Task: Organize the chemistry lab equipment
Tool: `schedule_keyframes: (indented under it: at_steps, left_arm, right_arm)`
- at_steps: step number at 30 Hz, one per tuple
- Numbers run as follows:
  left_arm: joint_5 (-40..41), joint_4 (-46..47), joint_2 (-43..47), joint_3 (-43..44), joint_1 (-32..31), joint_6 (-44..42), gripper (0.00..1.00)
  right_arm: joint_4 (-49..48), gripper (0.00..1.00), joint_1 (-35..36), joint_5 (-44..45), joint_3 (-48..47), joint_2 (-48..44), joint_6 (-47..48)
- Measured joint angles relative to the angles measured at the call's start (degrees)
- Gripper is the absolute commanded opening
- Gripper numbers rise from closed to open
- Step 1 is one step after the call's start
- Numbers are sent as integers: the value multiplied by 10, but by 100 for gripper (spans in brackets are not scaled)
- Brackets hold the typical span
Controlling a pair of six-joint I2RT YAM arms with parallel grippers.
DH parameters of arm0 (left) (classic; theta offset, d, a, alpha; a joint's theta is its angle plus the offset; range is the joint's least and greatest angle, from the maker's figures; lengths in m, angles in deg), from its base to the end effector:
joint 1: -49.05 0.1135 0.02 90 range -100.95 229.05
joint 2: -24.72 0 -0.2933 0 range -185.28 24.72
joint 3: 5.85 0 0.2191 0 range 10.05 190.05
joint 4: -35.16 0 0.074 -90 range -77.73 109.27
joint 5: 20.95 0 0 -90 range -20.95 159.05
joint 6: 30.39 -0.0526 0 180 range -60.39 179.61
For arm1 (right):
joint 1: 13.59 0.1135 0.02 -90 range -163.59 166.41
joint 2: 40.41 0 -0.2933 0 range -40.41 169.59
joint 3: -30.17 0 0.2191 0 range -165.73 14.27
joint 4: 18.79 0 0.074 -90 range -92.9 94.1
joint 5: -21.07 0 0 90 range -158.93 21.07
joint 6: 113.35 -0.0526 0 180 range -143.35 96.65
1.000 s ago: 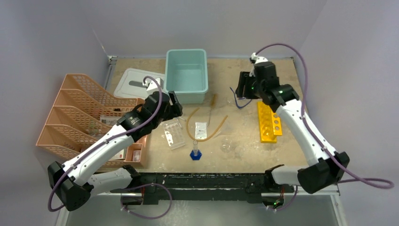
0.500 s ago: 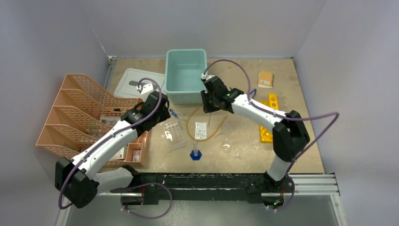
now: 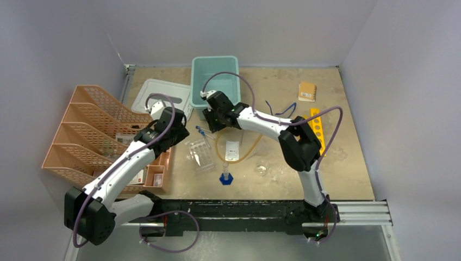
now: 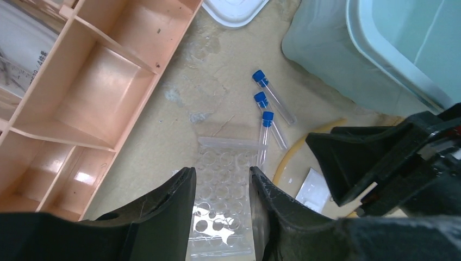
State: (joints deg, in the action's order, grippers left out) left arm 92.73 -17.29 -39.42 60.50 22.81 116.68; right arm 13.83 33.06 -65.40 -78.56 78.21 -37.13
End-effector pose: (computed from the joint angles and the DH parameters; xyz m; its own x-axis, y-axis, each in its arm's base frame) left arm 0.1790 -0.0647 0.2920 -0.5213 -0.6000 -0.6068 -0.4839 0.7936 -0.3690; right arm 0.3247 0.3392 0.2479 -0.6160 -0.3062 -0.7259 -0.5642 0.8145 0.1352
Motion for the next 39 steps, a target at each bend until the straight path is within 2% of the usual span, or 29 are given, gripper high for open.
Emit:
schedule_keyframes:
  at_steps: [8,16,25,39]
  left_arm:
    - [9,-9,43,-8,0,14,42]
    - [14,-22,74,-25,2,23,43]
    - [20,-41,104,-34,3,24,43]
    - [23,-51,112,-34,3,23,43]
  right_arm:
    - [-9,49,46,43,-31,30,-17]
    - [-12,45,69,80,-38,63,-47]
    - [-5,41,74,118,-97,119,-65]
    - [6,38,75,114,-124,135,-38]
